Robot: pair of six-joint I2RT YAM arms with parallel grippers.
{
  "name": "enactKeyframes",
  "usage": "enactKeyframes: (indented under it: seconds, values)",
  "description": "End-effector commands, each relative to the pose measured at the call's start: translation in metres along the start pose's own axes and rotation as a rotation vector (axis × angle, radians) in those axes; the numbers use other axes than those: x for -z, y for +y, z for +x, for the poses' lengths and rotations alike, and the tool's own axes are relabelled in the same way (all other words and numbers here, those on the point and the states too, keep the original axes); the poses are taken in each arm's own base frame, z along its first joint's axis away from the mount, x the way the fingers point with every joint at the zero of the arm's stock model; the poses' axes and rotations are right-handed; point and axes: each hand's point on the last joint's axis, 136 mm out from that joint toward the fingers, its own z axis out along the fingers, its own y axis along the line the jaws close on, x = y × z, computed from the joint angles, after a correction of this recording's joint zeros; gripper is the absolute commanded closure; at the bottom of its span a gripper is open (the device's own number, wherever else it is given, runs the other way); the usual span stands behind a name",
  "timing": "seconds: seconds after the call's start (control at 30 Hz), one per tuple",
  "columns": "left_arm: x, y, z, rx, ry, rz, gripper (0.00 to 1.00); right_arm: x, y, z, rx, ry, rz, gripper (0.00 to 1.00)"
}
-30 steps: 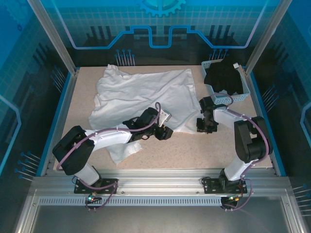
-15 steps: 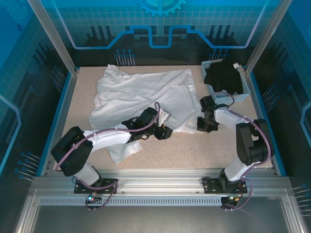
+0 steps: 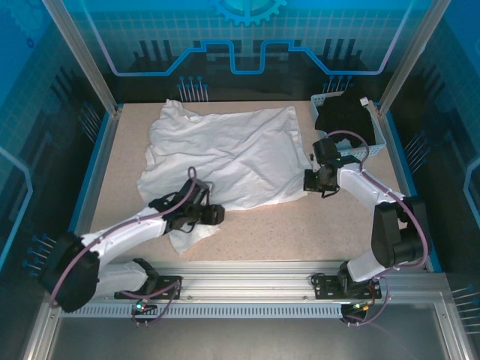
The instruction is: Fold the inside-out t-shirt
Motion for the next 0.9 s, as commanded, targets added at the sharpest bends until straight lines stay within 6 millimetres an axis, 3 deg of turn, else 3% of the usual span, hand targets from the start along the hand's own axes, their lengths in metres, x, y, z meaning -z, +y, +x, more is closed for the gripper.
enactKeyframes:
  seconds: [0.0, 0.17, 0.37, 0.63, 0.87]
  values:
    - [0.017, 0.047, 0.045, 0.212, 0.067, -0.141, 0.39, 0.009, 0.009, -0.013, 0.016, -0.043, -0.059, 1.00]
    - [0.043, 0.085, 0.070, 0.438, -0.003, -0.215, 0.36, 0.007, 0.014, -0.014, 0.031, -0.051, -0.095, 1.00]
    - [0.048, 0.107, 0.095, 0.596, 0.012, -0.313, 0.41, 0.007, 0.012, -0.015, 0.026, -0.063, -0.127, 1.00]
    - [0.049, 0.109, 0.096, 0.594, 0.048, -0.357, 0.49, 0.007, 0.013, -0.014, 0.021, -0.063, -0.151, 1.00]
    - [0.034, 0.100, 0.095, 0.575, 0.098, -0.326, 0.61, 0.007, 0.011, -0.014, 0.019, -0.063, -0.147, 1.00]
